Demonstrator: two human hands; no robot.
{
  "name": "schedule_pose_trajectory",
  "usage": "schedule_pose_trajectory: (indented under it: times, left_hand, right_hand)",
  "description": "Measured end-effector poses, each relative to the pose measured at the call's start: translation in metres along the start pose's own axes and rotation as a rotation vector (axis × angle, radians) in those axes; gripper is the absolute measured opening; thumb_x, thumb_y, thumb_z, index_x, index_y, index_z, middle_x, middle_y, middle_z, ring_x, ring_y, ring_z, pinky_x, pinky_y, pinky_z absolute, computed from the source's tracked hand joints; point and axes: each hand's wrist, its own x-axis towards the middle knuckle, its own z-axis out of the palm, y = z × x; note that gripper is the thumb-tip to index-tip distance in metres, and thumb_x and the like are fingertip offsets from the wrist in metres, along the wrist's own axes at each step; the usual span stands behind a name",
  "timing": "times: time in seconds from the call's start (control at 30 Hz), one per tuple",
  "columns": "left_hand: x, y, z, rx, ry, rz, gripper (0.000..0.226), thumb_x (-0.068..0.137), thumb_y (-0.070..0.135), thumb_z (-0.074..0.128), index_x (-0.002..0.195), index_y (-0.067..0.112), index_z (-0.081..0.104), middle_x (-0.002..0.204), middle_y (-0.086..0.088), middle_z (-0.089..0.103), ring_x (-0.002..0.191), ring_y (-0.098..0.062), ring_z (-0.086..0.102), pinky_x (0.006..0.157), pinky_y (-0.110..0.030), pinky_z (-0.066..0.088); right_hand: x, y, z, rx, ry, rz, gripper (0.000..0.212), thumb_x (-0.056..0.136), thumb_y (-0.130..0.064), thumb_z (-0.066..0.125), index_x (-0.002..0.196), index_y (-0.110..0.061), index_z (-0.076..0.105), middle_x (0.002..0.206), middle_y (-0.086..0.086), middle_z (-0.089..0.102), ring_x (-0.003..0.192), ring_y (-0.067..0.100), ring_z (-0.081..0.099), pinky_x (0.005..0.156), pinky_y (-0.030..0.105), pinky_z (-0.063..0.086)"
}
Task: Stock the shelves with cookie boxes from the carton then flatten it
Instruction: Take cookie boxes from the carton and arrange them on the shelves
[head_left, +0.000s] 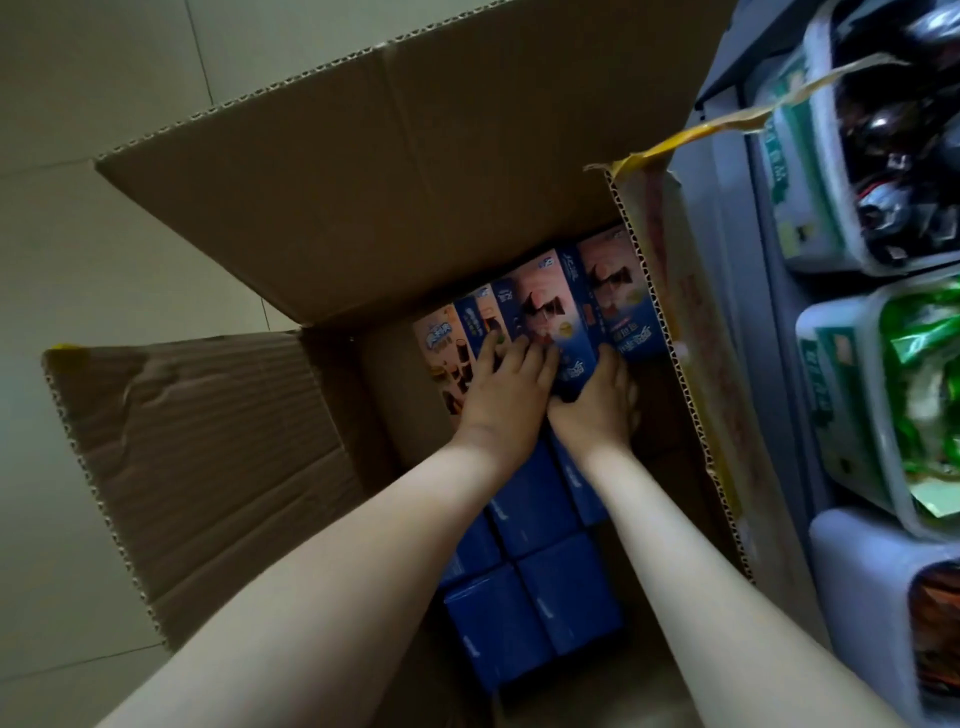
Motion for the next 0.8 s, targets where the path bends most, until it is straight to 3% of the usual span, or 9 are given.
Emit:
schedule_pose_trajectory:
  times: [0.17, 0.33, 0.47, 0.57, 0.63, 0.73, 0.8]
  left_hand:
    - [-0.014, -0.011, 0.007, -0.03, -0.002, -0.069, 0.065, 0.091, 0.021, 0.05, 0.147, 0.007, 0.02, 0.153, -0.013, 0.02, 0.144, -0.03, 0.01, 0.116, -0.048, -0.003]
    - [-0.029, -0.024, 0.021, -0.079, -0.005, -0.078, 0.06, 0.092, 0.02, 0.049, 0.146, 0.009, 0.024, 0.153, -0.013, 0.02, 0.144, -0.028, 0.009, 0.117, -0.045, 0.002]
    - [-0.037, -0.027, 0.03, -0.172, -0.002, -0.057, 0.062, 0.091, 0.017, 0.049, 0.147, 0.008, 0.023, 0.153, -0.013, 0.02, 0.144, -0.028, 0.009, 0.117, -0.042, 0.005]
    - [-0.045, -0.024, 0.024, -0.308, 0.066, -0.07, 0.067, 0.09, 0.016, 0.052, 0.148, 0.009, 0.019, 0.153, -0.013, 0.022, 0.142, -0.028, 0.016, 0.117, -0.039, 0.009]
    - [-0.053, -0.023, 0.012, -0.401, 0.105, -0.079, 0.074, 0.088, 0.013, 0.056, 0.149, 0.009, 0.015, 0.154, -0.012, 0.019, 0.142, -0.028, 0.017, 0.116, -0.037, 0.012]
    - [-0.077, -0.02, -0.015, -0.473, 0.193, -0.069, 0.08, 0.083, 0.006, 0.06, 0.149, 0.007, 0.016, 0.154, -0.016, 0.019, 0.141, -0.031, 0.021, 0.115, -0.039, 0.018]
    - [-0.099, -0.02, -0.039, -0.382, 0.285, -0.053, 0.087, 0.072, 0.006, 0.068, 0.146, 0.004, 0.023, 0.149, -0.023, 0.028, 0.134, -0.037, 0.034, 0.11, -0.044, 0.03]
  right_hand:
    - [0.002, -0.003, 0.008, 0.23, 0.027, 0.03, 0.068, 0.074, -0.014, 0.071, 0.13, -0.014, 0.033, 0.132, 0.009, 0.05, 0.123, 0.029, 0.047, 0.105, 0.049, 0.034]
    - [0.005, -0.004, 0.019, 0.107, 0.004, 0.041, 0.067, 0.079, -0.026, 0.071, 0.134, -0.013, 0.036, 0.132, 0.008, 0.053, 0.127, 0.026, 0.045, 0.112, 0.046, 0.02]
    - [-0.001, -0.012, 0.026, 0.059, -0.027, 0.065, 0.046, 0.082, -0.032, 0.066, 0.122, -0.016, 0.049, 0.125, 0.005, 0.052, 0.124, 0.027, 0.044, 0.114, 0.047, 0.01]
    - [-0.014, -0.019, 0.027, 0.199, 0.021, 0.04, 0.039, 0.082, -0.021, 0.065, 0.111, -0.016, 0.039, 0.108, 0.001, 0.057, 0.113, 0.029, 0.053, 0.11, 0.049, 0.026]
    - [-0.027, -0.026, 0.02, 0.237, 0.041, -0.019, 0.042, 0.083, -0.02, 0.065, 0.115, -0.015, 0.039, 0.118, 0.007, 0.054, 0.113, 0.032, 0.052, 0.102, 0.05, 0.04]
    - [-0.057, -0.037, -0.005, 0.233, 0.129, -0.172, 0.045, 0.085, -0.02, 0.065, 0.123, -0.01, 0.043, 0.124, 0.01, 0.047, 0.112, 0.027, 0.052, 0.09, 0.033, 0.046]
    - [-0.087, -0.05, -0.03, 0.209, 0.186, -0.25, 0.045, 0.086, -0.02, 0.065, 0.125, -0.01, 0.046, 0.125, 0.009, 0.045, 0.111, 0.024, 0.052, 0.081, 0.022, 0.041]
